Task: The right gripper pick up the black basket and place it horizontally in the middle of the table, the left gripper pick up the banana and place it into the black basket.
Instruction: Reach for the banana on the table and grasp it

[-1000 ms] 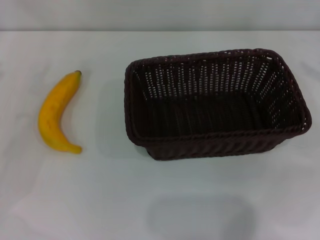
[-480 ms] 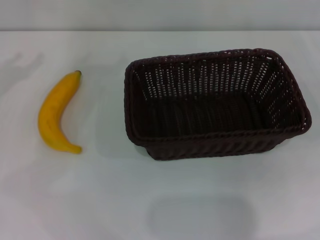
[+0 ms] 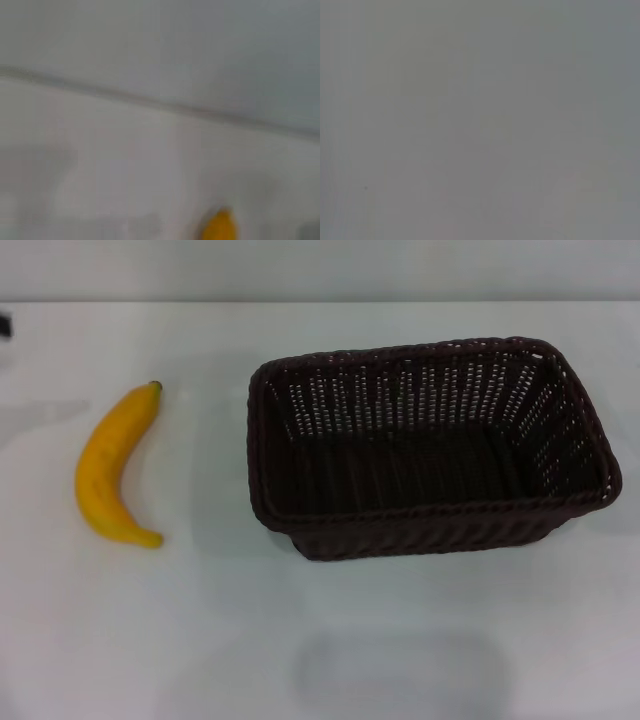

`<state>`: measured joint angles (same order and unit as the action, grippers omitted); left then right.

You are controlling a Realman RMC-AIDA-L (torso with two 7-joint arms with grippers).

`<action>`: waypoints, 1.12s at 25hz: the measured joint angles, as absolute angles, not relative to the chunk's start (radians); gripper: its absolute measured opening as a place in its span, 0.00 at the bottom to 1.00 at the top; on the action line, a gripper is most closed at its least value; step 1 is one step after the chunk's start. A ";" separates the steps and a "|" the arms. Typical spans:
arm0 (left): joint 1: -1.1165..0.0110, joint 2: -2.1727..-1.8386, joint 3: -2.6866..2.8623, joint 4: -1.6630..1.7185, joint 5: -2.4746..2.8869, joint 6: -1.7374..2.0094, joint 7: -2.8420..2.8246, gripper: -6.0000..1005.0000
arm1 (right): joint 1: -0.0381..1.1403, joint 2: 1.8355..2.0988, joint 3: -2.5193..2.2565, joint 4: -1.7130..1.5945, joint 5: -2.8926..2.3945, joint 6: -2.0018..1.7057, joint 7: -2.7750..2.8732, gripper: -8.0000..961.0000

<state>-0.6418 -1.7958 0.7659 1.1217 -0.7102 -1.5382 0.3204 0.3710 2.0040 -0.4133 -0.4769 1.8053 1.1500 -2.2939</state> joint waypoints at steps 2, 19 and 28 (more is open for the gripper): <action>-0.695 -1.784 0.765 1.120 -0.555 -1.636 0.306 0.70 | 0.382 2.004 -0.413 -0.477 1.807 1.143 -2.298 0.74; -0.861 -1.888 0.773 0.819 -0.307 -1.586 0.298 0.88 | 0.346 2.005 -0.393 -0.471 1.887 1.140 -2.361 0.74; -0.879 -1.930 0.775 0.733 -0.252 -1.507 0.299 0.88 | 0.345 2.006 -0.391 -0.470 1.888 1.146 -2.362 0.74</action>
